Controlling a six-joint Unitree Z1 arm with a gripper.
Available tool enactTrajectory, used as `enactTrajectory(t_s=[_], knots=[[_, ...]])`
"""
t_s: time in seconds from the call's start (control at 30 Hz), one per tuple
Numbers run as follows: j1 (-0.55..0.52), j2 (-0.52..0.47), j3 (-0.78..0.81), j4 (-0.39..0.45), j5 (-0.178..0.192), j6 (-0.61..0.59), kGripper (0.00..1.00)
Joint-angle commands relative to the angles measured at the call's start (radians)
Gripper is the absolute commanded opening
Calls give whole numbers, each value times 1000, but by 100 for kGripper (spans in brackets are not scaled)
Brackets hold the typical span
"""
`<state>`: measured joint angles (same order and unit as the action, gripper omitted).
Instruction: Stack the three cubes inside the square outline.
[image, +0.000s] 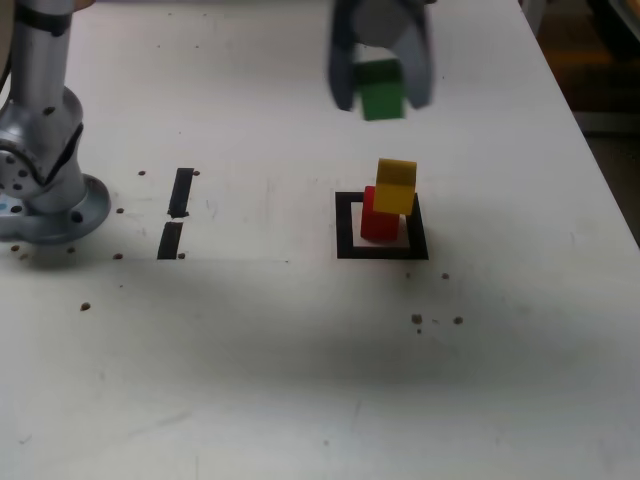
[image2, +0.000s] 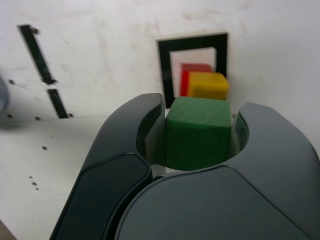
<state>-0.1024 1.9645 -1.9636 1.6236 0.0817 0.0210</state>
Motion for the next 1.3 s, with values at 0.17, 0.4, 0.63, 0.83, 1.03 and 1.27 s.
enactTrajectory(t_s=[0.17,0.4,0.63,0.83,1.03,1.27], knots=[[-27,21,-40,15,-9,-2,22],[-21,41,17,15,-16,8,22],[-23,90,41,13,-35,14,23],[-36,108,41,12,-1,6,23],[-36,127,44,11,11,8,23],[-36,160,26,8,6,11,25]])
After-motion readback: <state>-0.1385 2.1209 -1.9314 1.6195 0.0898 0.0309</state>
